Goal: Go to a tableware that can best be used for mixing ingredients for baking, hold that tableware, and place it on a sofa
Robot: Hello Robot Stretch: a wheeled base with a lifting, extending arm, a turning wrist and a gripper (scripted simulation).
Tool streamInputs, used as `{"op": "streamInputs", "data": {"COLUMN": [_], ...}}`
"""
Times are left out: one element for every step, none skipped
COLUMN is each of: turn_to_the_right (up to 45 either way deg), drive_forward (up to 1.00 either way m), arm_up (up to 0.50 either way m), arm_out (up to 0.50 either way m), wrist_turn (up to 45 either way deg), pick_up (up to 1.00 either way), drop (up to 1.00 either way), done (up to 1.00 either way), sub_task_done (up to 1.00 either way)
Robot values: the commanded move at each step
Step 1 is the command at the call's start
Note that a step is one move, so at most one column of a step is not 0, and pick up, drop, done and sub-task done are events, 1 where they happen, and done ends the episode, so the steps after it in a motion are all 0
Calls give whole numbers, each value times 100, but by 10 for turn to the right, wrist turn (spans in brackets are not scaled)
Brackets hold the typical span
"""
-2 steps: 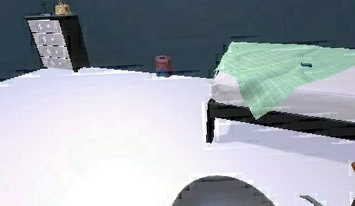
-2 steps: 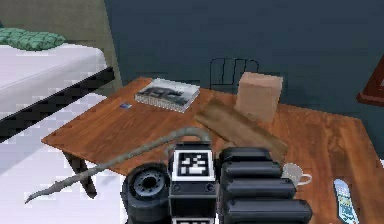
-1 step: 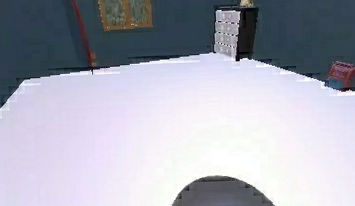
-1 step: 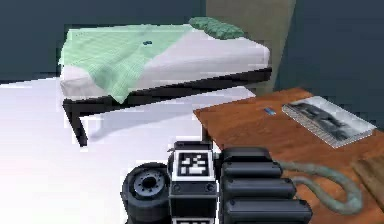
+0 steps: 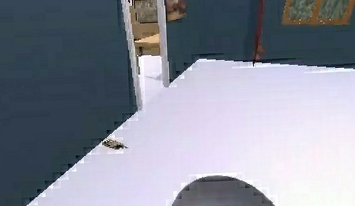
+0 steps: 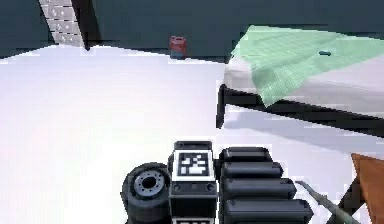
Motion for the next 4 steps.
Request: {"op": "streamInputs", "data": {"turn_to_the_right": [0, 0, 0, -120], "drive_forward": [100, 100, 80, 0], "arm_up": [0, 0, 0, 0], "arm_out": [0, 0, 0, 0], "wrist_turn": [0, 0, 0, 0], "pick_up": [0, 0, 0, 0], "drop": [0, 0, 0, 0], "done": [0, 0, 0, 0], "sub_task_done": [0, 0, 0, 0]}}
